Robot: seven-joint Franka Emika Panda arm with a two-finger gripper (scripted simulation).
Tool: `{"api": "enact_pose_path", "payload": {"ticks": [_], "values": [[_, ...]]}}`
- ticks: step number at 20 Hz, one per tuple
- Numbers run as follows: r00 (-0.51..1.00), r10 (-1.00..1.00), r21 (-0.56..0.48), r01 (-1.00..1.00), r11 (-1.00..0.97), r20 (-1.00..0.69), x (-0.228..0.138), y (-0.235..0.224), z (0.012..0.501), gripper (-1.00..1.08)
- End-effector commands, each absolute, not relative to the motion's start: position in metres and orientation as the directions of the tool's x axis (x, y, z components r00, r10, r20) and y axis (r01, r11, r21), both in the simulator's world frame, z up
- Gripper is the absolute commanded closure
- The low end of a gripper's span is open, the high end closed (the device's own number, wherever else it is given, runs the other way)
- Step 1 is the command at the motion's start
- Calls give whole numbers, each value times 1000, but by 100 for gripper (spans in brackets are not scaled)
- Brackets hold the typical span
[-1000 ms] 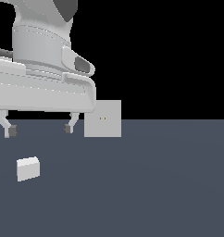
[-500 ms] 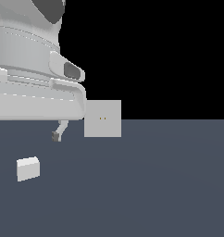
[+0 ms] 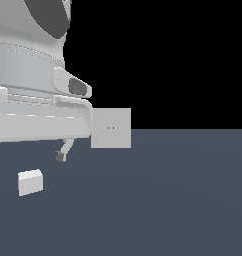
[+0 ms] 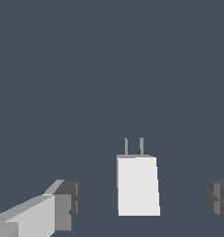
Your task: Plug the charger into the wall socket.
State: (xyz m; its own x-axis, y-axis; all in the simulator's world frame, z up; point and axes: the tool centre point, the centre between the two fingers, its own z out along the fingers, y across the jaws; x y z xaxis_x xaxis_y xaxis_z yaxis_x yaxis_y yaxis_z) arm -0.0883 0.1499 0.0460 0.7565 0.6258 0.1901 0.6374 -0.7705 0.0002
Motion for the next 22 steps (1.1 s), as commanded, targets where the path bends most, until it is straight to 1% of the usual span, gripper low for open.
{"api": "enact_pose_path", "payload": {"ticks": [1, 6, 10, 11, 22], "values": [[756, 627, 0, 638, -770, 189, -89, 150, 34, -92], [755, 628, 1, 639, -769, 190, -89, 150, 16, -92], [755, 628, 1, 639, -769, 190, -89, 150, 12, -92], [755, 628, 1, 639, -769, 190, -89, 150, 12, 108], [755, 627, 1, 639, -769, 190, -89, 150, 12, 108]]}}
